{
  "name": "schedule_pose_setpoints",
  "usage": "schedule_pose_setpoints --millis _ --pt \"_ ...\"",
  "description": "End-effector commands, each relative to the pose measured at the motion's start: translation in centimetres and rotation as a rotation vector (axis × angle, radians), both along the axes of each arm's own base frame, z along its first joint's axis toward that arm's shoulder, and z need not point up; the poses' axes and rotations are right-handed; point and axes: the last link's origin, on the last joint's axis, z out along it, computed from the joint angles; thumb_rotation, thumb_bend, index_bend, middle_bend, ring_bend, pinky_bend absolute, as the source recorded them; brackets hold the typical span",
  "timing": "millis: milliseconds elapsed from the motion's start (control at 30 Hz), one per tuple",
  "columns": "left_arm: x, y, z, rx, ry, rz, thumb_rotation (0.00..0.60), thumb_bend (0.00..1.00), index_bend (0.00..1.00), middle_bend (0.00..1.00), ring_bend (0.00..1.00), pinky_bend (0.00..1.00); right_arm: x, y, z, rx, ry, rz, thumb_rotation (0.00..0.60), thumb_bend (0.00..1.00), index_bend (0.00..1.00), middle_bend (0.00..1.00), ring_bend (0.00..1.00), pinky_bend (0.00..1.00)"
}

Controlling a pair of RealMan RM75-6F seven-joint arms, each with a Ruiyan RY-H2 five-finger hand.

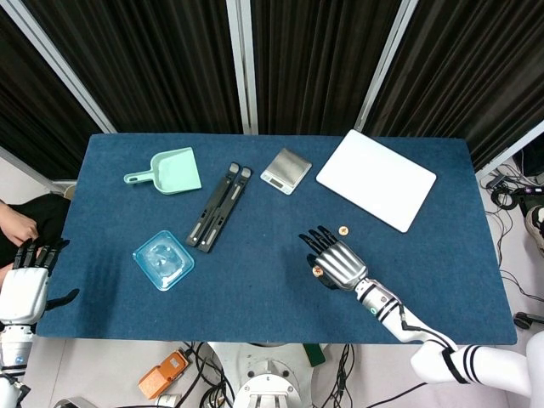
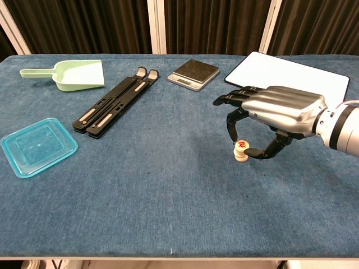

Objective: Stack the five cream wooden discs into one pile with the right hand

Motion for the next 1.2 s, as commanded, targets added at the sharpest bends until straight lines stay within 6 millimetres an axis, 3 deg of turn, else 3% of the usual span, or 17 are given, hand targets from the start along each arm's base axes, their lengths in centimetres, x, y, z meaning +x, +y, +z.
schedule_pose_setpoints --millis 33,200,433,733,1200 --pt "0.0 0.0 0.0 0.000 -0.001 -0.001 0.600 0.08 0.17 0.14 0.04 0.00 0.0 0.0 0.1 -0.005 0.001 0.003 0.600 0.48 0.49 0.11 0.06 0.08" --pt "0.0 0.1 -0.1 -0.001 -0.001 -0.004 0.600 0.08 0.17 0.14 0.04 0.00 0.0 -0.8 1.2 -0.063 -0.039 -0.012 0.600 0.48 0.45 0.11 0.06 0.08" --pt "0.1 0.2 0.0 0.000 -0.001 -0.007 0.600 0.08 0.17 0.14 0.04 0.00 -2.1 -4.7 3.2 -0.178 0.007 -0.144 0.600 0.41 0.40 0.11 0.06 0.08" --pt "0.6 0.4 -0.2 -0.010 0.003 -0.015 0.600 0.08 0.17 0.14 0.04 0.00 -3.1 -7.5 1.3 -0.169 0.104 -0.220 0.600 0.41 0.42 0.11 0.06 0.08" --pt "0.6 0.5 -0.1 -0.013 0.009 -0.006 0.600 0.08 0.17 0.14 0.04 0.00 -4.4 -8.7 0.2 -0.175 0.127 -0.262 0.600 0.42 0.48 0.11 0.06 0.08"
